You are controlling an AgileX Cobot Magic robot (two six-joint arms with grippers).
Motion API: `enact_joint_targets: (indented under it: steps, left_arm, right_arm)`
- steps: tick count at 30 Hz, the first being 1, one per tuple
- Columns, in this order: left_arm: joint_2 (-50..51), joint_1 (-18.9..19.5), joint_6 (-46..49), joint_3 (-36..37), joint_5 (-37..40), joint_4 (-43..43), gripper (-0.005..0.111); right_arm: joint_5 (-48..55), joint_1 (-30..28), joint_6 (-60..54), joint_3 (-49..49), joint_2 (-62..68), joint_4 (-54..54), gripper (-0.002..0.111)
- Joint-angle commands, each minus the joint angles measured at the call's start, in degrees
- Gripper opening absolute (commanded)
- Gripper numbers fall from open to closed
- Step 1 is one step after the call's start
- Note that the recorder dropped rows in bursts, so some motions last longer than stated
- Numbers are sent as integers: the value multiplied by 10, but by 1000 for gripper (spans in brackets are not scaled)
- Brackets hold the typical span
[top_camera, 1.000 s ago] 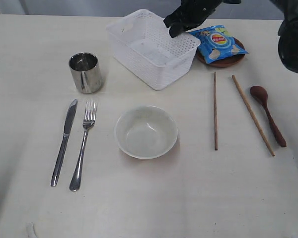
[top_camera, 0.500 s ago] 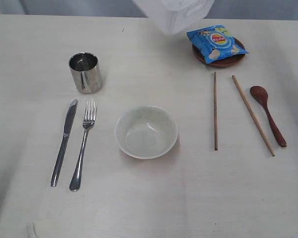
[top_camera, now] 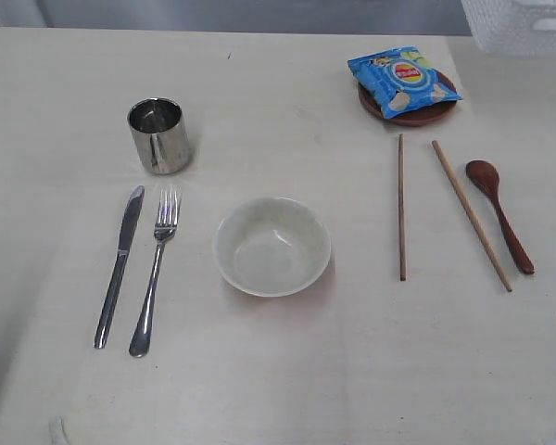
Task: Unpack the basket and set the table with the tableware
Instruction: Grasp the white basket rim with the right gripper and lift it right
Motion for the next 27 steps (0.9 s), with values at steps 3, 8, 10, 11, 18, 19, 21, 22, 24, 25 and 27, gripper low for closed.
enact_joint_targets:
  steps: [3, 8, 10, 11, 18, 19, 21, 22, 24, 25, 27]
  left_arm:
    - [-2, -3, 2, 2, -1, 0, 0]
    - [-2, -3, 2, 2, -1, 0, 0]
    - [-2, -3, 2, 2, -1, 0, 0]
    - [-2, -3, 2, 2, -1, 0, 0]
    - [-2, -3, 2, 2, -1, 0, 0]
    - [-2, -3, 2, 2, -1, 0, 0]
    - [-2, -3, 2, 2, -1, 0, 0]
    - [-2, -3, 2, 2, -1, 0, 0]
    - [-2, -3, 2, 2, -1, 0, 0]
    - [-2, -3, 2, 2, -1, 0, 0]
    - [-2, -3, 2, 2, -1, 0, 0]
  right_arm:
    - [-30, -31, -33, 27, 48, 26, 0]
    - [-40, -32, -67, 27, 72, 13, 0]
    - [-52, -32, -69, 27, 76, -10, 0]
    - [-57, -32, -69, 27, 78, -18, 0]
    - [-74, -30, -93, 27, 95, -14, 0]
    - [-72, -28, -97, 27, 100, -10, 0]
    - [-70, -25, -99, 27, 107, -8, 0]
    - [-67, -20, -99, 27, 111, -8, 0]
    - [-63, -13, -99, 27, 115, -8, 0]
    - [-60, -8, -101, 27, 118, -1, 0]
    - [-56, 2, -105, 27, 121, 12, 0]
